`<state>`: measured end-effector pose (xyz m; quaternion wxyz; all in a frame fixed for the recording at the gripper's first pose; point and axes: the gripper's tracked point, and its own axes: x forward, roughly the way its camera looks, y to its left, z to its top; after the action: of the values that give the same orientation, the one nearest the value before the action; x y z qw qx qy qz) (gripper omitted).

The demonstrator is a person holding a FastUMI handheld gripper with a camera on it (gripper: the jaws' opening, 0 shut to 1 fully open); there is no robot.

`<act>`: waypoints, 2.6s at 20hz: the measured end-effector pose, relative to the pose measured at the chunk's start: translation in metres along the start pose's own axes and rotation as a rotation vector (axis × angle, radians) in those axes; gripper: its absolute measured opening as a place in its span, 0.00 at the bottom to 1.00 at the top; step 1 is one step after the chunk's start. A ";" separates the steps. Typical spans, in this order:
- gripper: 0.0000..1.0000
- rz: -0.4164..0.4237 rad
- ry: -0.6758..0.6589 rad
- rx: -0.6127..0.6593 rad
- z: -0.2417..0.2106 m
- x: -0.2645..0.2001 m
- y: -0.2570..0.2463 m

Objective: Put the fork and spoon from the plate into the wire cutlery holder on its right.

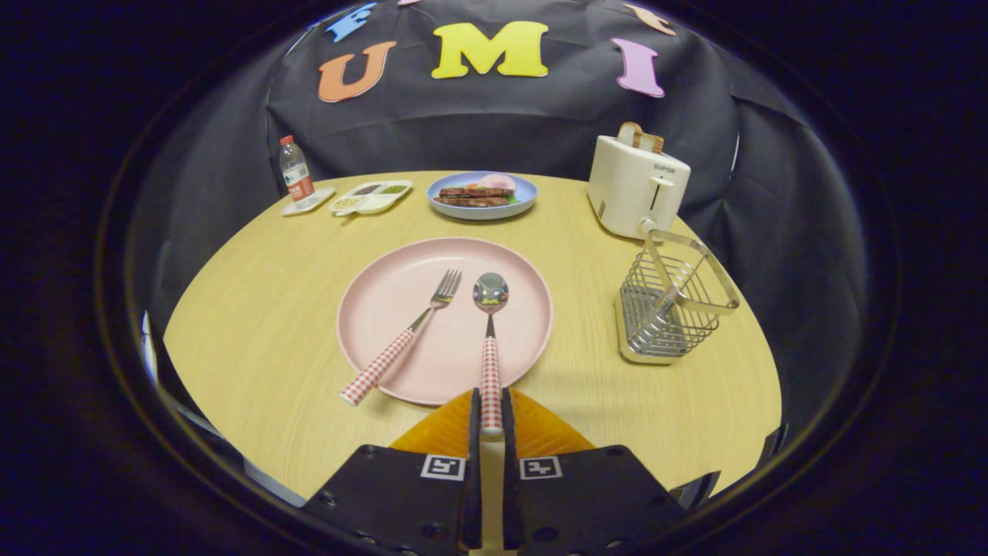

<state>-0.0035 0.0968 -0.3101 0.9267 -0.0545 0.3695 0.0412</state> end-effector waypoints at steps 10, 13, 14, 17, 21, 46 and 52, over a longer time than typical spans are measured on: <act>0.02 0.076 0.026 0.063 0.081 -0.077 -0.035; 0.02 0.043 0.086 0.097 0.102 -0.107 -0.082; 0.02 0.030 0.130 0.119 0.103 -0.115 -0.096; 0.02 0.016 0.290 0.196 0.103 -0.131 -0.124; 0.02 0.003 0.444 0.240 0.103 -0.128 -0.143; 0.81 -0.024 0.239 0.233 0.157 -0.103 -0.145; 0.88 0.066 -0.123 0.097 0.175 -0.136 -0.048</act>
<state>0.0227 0.0678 -0.0862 0.9473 0.0056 0.3151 0.0571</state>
